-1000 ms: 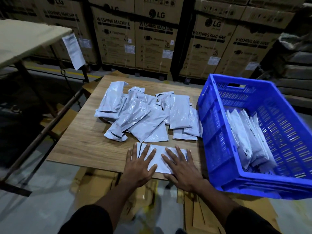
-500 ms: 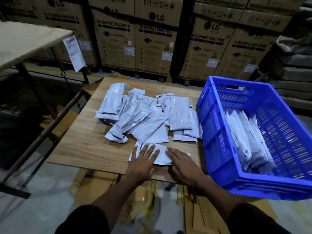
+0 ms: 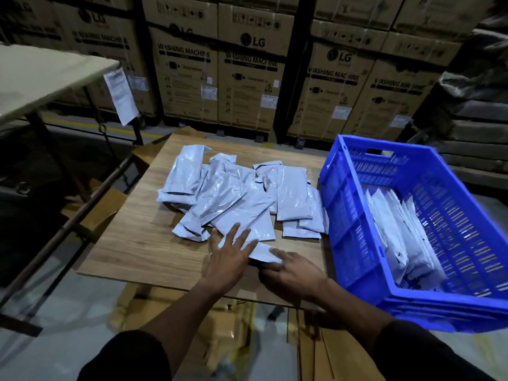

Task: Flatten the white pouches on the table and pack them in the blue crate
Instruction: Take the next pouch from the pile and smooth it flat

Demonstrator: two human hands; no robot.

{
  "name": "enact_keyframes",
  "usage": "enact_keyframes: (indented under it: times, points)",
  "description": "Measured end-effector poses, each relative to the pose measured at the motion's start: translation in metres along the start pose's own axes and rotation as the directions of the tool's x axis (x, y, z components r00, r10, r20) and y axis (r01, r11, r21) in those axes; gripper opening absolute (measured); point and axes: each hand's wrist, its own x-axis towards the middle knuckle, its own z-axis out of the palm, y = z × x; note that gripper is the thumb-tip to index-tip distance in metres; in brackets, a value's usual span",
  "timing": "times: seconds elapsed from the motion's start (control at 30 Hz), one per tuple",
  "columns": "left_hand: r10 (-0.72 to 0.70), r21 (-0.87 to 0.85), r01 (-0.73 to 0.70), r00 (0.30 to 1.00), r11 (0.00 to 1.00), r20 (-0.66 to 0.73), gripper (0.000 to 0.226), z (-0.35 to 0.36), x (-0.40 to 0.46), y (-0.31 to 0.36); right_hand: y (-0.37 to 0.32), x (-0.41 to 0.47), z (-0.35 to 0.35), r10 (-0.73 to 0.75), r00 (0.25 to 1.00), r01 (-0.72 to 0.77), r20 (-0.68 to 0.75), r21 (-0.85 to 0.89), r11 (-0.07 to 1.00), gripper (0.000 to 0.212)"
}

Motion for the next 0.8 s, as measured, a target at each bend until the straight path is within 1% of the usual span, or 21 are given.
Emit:
enact_keyframes:
  times: [0.07,0.13,0.17,0.2,0.27,0.33,0.4,0.47,0.53,0.6,0.63,0.7,0.8]
  points:
    - [-0.155,-0.128,0.148,0.987,0.981,-0.051,0.087,-0.002,-0.004,0.002,0.008,-0.001,-0.009,0.064,0.997,-0.061,-0.047,0.054,0.997,0.034]
    - [-0.320,-0.293,0.287,0.945,0.912,-0.069,0.103,0.001,-0.012,0.005,0.015,-0.005,-0.023,0.108,0.993,-0.104,-0.046,0.092,0.990,0.046]
    - [-0.370,-0.340,0.325,0.926,0.882,-0.075,0.105,0.004,-0.017,0.007,0.020,-0.009,-0.026,0.121,0.992,-0.117,-0.026,0.109,0.987,0.052]
    - [-0.390,-0.355,0.341,0.918,0.870,-0.075,0.103,0.007,-0.020,0.010,0.025,-0.013,-0.028,0.134,0.991,-0.130,-0.024,0.114,0.985,0.052]
    - [-0.361,-0.310,0.333,0.932,0.891,-0.035,0.097,0.016,-0.023,0.017,0.036,-0.023,-0.032,0.207,0.973,-0.194,-0.098,0.127,0.973,0.041]
    - [-0.316,-0.267,0.318,0.947,0.910,0.050,0.098,0.025,-0.020,0.027,0.047,-0.030,-0.037,0.297,0.937,-0.257,-0.182,0.214,0.942,0.047]
    - [-0.253,-0.204,0.281,0.955,0.938,0.156,0.085,0.029,-0.015,0.041,0.051,-0.036,-0.046,0.354,0.895,-0.263,-0.271,0.318,0.911,0.049]
    - [-0.187,-0.152,0.221,0.960,0.963,0.210,0.070,0.028,-0.007,0.055,0.055,-0.042,-0.061,0.433,0.825,-0.287,-0.363,0.391,0.875,0.046]
    - [-0.132,-0.097,0.163,0.953,0.982,0.272,0.063,0.030,0.000,0.068,0.062,-0.048,-0.079,0.515,0.726,-0.320,-0.455,0.439,0.840,0.045]
    - [-0.127,-0.100,0.161,0.950,0.982,0.285,0.060,0.032,0.006,0.079,0.073,-0.059,-0.097,0.579,0.626,-0.358,-0.523,0.467,0.809,0.044]
    - [-0.124,-0.109,0.162,0.948,0.981,0.292,0.060,0.031,0.009,0.084,0.080,-0.068,-0.105,0.601,0.588,-0.380,-0.540,0.472,0.796,0.043]
    - [-0.107,-0.124,0.154,0.941,0.980,0.321,0.061,0.028,0.015,0.094,0.098,-0.088,-0.120,0.616,0.538,-0.414,-0.575,0.457,0.788,0.042]
    - [-0.089,-0.112,0.136,0.933,0.984,0.349,0.063,0.027,0.023,0.109,0.131,-0.124,-0.133,0.626,0.492,-0.499,-0.606,0.393,0.773,0.038]
